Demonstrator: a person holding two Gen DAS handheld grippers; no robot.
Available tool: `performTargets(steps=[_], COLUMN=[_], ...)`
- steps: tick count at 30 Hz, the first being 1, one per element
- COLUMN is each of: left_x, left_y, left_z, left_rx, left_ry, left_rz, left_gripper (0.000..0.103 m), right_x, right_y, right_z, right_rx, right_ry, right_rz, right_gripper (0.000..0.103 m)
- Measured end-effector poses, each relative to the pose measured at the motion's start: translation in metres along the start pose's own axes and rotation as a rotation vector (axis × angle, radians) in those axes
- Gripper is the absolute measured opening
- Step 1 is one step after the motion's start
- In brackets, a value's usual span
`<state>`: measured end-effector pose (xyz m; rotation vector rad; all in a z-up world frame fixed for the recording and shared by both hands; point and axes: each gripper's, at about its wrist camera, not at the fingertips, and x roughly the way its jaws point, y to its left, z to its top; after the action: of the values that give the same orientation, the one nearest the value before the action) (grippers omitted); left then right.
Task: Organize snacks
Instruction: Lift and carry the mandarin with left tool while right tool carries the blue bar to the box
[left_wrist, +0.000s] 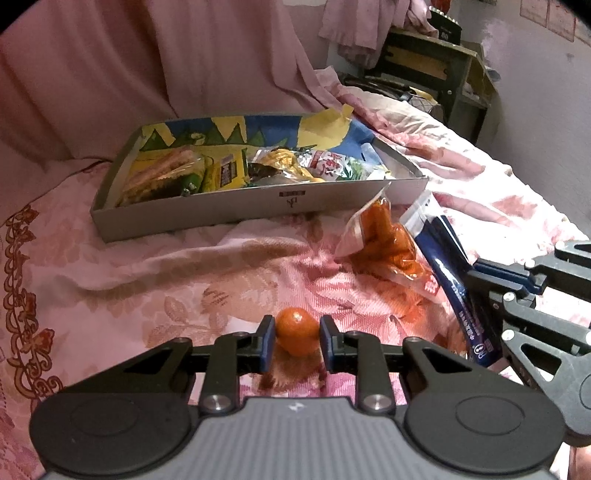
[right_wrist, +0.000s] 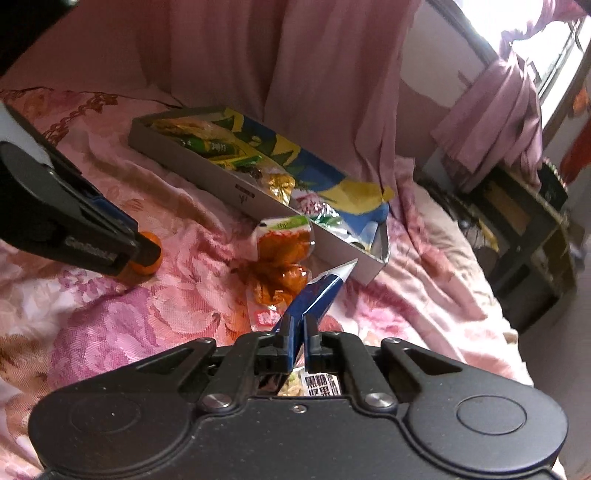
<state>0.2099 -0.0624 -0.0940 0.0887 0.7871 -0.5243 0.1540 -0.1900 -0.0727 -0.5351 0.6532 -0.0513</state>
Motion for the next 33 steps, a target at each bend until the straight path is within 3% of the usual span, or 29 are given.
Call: performTargets(steps=[7,12,33], left_x=[0.002,0.012,0.0], left_y=[0.004,0.005,0.004], left_z=[-0.001,-0.004,0.001], left_rx=[-0.029,-0.041,-0.037], left_ry=[0.013,0.076,-0.002], left_rz=[-0.012,-0.038,-0.015], left_gripper=[0.03,0.034,0.031], right_x=[-0.003,-0.005,-0.011], right_y=[0.003,0.007,0.014], right_z=[0.001,0.001,0.002], right_rx=[-0.03,-0.068,-0.19], right_ry=[-0.021,-0.041,-0.141], right_rz=[-0.014,-0.038,-0.159], right_gripper=[0.004,0.003,0.002])
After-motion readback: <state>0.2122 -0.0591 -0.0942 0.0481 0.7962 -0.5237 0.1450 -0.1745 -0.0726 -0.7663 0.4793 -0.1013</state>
